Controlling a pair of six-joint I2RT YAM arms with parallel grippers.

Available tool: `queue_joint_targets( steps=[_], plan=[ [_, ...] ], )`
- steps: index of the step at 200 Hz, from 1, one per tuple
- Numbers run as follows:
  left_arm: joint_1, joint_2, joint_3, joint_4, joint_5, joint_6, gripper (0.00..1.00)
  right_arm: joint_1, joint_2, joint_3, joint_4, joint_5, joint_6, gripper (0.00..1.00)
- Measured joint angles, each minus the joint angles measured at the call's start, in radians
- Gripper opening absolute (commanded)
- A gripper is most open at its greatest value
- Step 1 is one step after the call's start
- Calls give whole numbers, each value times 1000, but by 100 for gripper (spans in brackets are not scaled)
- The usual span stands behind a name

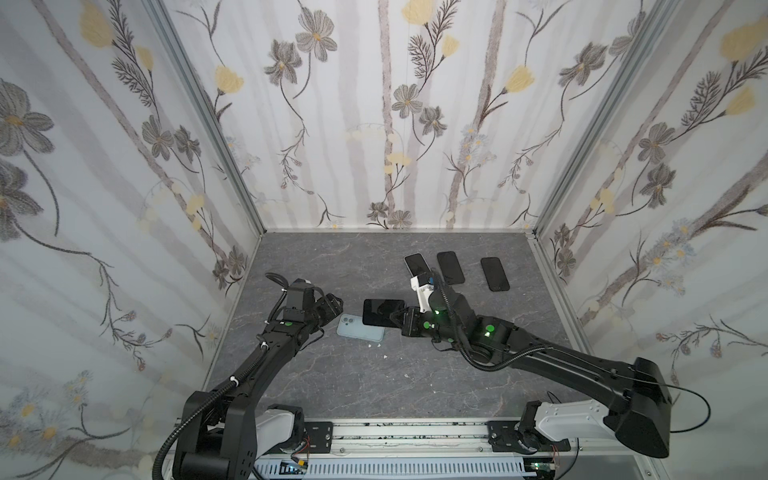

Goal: Put the phone into the phone case
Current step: 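Insert the phone edge into the case's lens-hole end with the right gripper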

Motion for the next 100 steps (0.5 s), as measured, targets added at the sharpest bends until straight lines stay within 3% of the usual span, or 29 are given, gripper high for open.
queue_joint_targets(
  steps=[43, 100],
  plan=[
    [23, 77, -47, 57, 45, -3, 73, 26, 171, -5, 155, -111, 119, 0],
    [23, 182, -78, 139, 93, -3, 69, 5, 255, -36, 252, -135, 194, 0]
  ],
)
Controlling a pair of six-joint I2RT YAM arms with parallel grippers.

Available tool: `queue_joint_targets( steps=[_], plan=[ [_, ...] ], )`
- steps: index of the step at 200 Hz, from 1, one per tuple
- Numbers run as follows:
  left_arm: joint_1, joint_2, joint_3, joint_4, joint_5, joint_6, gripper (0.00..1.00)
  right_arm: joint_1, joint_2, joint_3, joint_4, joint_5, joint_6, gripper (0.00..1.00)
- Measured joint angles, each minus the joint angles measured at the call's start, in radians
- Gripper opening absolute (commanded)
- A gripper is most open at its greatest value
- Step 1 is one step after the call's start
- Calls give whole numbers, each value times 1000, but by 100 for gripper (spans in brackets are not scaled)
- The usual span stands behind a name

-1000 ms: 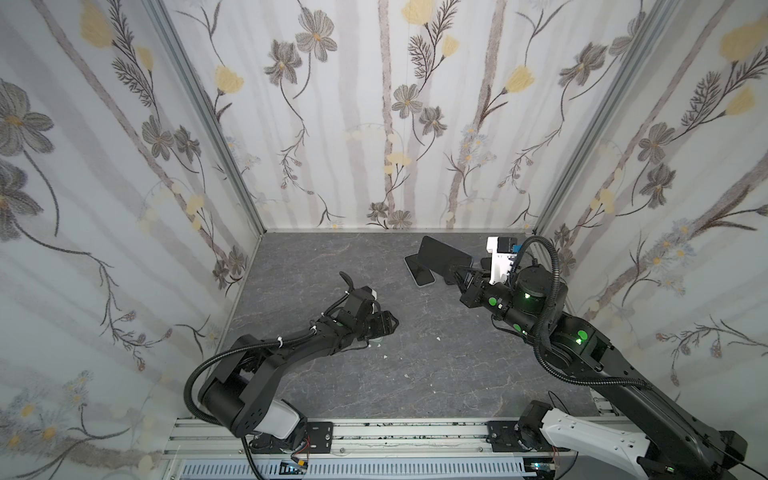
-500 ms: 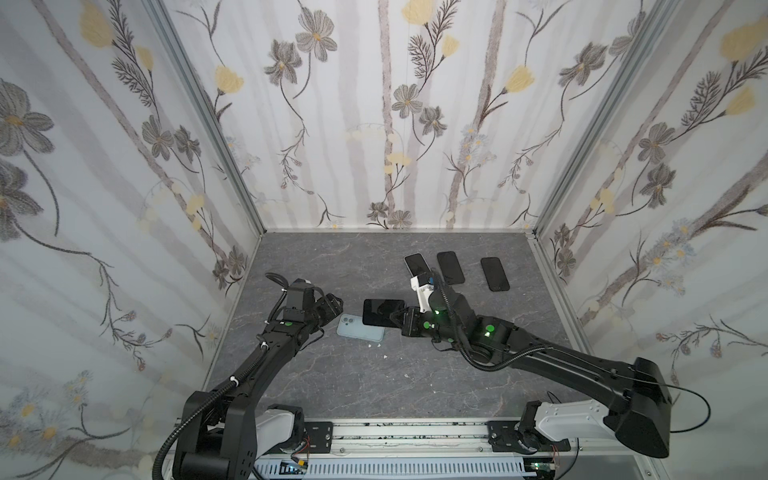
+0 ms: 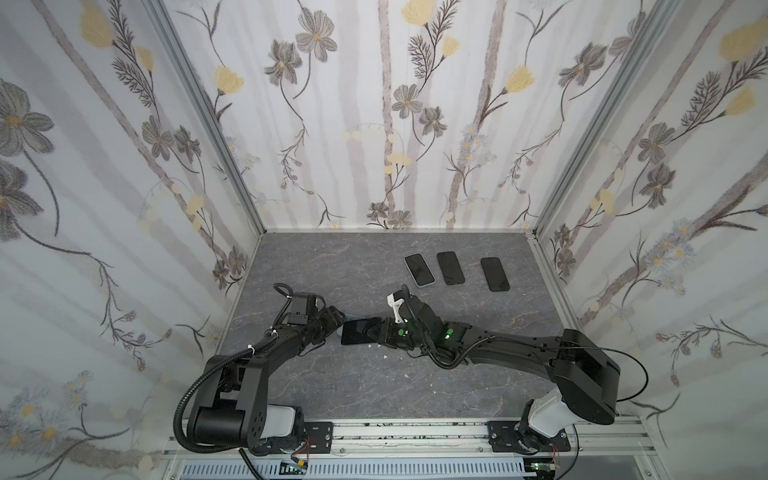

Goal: Put the phone into the phone case
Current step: 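Insert the phone edge into the case's lens-hole end with the right gripper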

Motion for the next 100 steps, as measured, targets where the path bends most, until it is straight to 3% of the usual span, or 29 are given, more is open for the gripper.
queue_joint_targets(
  steps=[100],
  plan=[
    [-5, 95, 23, 103, 51, 1, 68, -116, 90, -21, 45, -62, 18, 0]
  ],
)
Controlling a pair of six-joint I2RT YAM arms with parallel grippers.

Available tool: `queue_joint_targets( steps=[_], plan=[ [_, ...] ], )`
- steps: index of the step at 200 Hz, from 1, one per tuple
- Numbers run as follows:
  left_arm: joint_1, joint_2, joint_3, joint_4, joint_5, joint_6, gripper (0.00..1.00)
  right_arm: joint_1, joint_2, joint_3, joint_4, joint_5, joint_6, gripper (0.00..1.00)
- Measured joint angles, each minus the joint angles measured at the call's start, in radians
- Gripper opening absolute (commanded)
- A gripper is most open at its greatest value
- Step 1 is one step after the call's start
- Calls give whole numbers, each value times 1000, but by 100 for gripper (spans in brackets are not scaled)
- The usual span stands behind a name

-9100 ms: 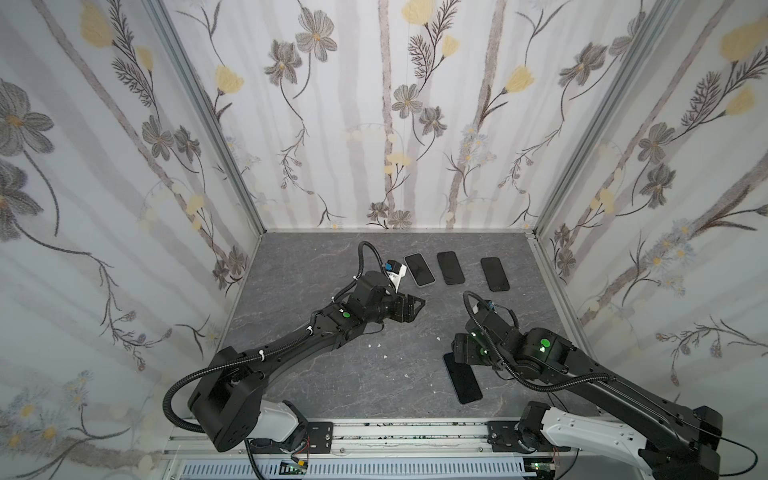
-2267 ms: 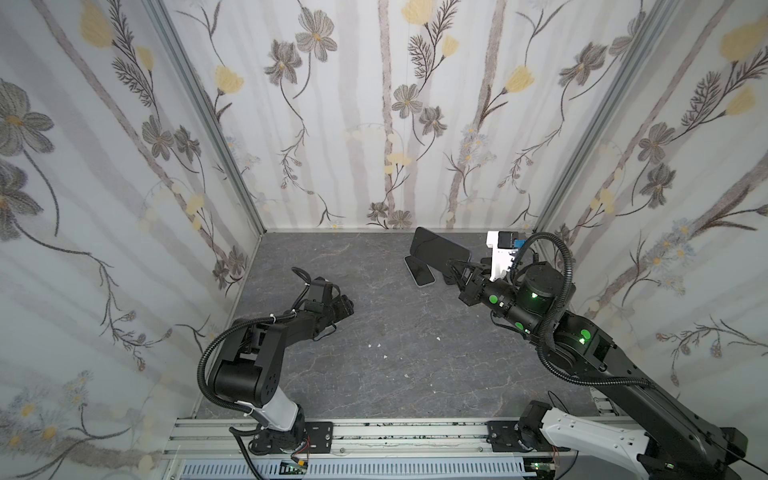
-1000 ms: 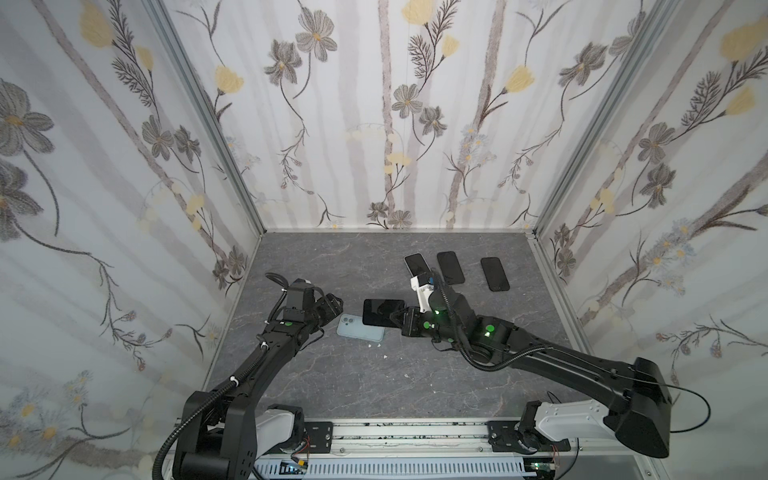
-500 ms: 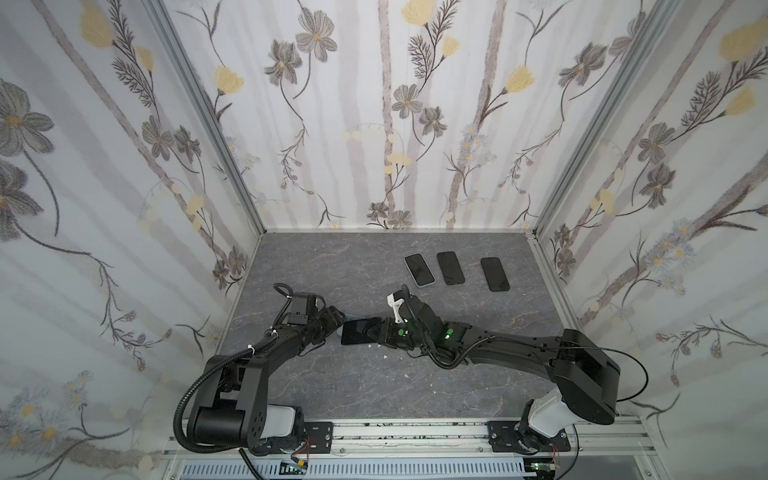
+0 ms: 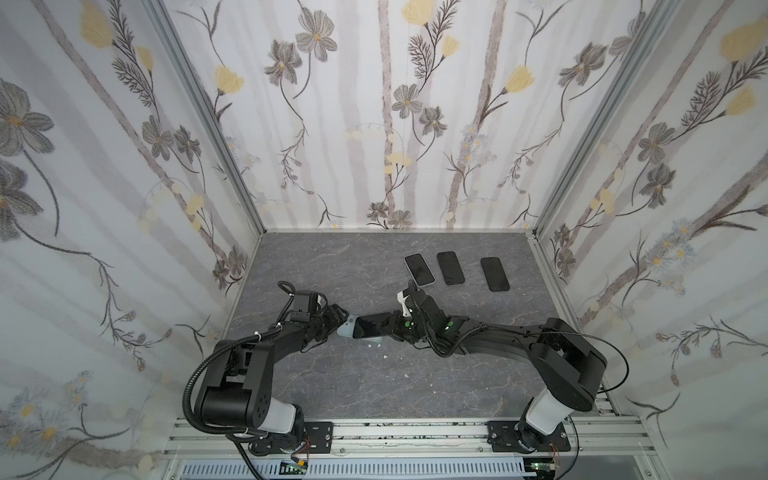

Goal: Put the phone into the phone case
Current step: 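Insert the phone edge into the case's lens-hole end with the right gripper, then press the phone into the case with the right gripper while the left holds it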

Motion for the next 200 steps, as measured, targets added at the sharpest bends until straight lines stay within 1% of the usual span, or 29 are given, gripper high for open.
queue_joint_targets(
  steps=[34, 83, 113, 151, 174, 200],
  plan=[
    [-41, 18, -2, 46, 15, -1, 68, -16, 45, 2, 23, -41, -3, 0],
    [-82, -1, -49, 109, 18, -22, 68, -42, 32, -55, 85, -77, -2, 0],
    [-96, -46, -82, 100, 18, -47, 68, -51, -12, -75, 56, -74, -3, 0],
    [-96, -69, -79, 55, 10, -53, 68, -66, -32, -59, 17, -50, -19, 0],
    [-96, -67, -68, 39, 8, -53, 68, -69, -26, -57, 7, -46, -31, 0],
    [-96, -57, -66, 40, 10, -50, 68, -74, 14, -57, 19, -61, -37, 0]
  ],
)
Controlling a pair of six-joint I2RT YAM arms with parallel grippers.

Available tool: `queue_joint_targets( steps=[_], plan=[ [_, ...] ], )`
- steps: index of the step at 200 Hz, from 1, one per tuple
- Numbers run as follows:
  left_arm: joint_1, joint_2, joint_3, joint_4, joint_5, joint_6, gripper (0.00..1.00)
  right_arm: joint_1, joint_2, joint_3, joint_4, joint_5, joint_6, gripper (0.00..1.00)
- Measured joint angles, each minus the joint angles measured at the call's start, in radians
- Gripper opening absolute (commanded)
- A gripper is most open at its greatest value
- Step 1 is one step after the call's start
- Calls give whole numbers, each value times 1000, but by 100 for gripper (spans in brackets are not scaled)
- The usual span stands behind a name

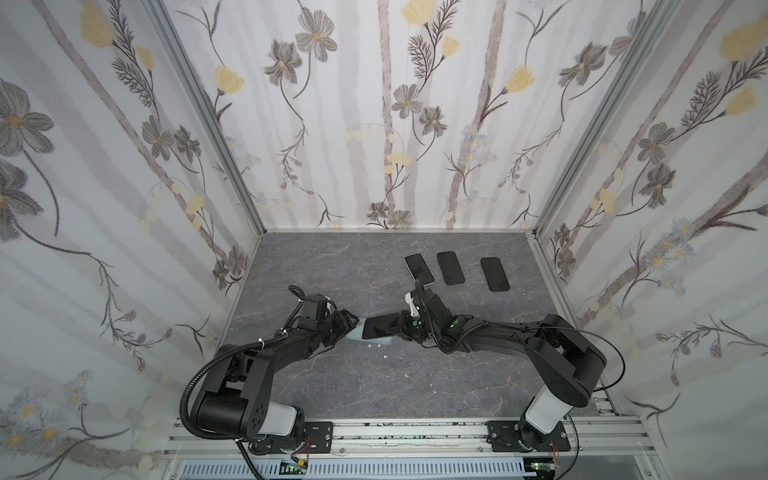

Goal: Put the phone into the phone case
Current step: 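Press the phone into the case with the right gripper while the left holds it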

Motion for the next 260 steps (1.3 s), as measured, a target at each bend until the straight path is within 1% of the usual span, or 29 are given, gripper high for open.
queue_joint_targets(
  steps=[37, 77, 147, 177, 216, 260],
  plan=[
    [-5, 5, 0, 9, 7, 0, 68, 0, 41, 0, 57, -26, -8, 0],
    [-13, 6, 2, 10, 3, 4, 68, 10, 45, 3, 63, -25, -27, 0],
    [-41, -44, -42, 4, 14, 10, 68, 34, -21, -46, 21, -15, -64, 0],
    [-43, -50, -46, -1, 14, 28, 69, 34, -21, -30, -3, -15, -105, 0],
    [-44, -18, -6, -24, 11, 39, 69, 33, 6, 1, -22, -19, -156, 0],
    [-44, -2, 51, -72, 4, 58, 69, 33, 30, 16, -10, -26, -169, 0]
  ],
)
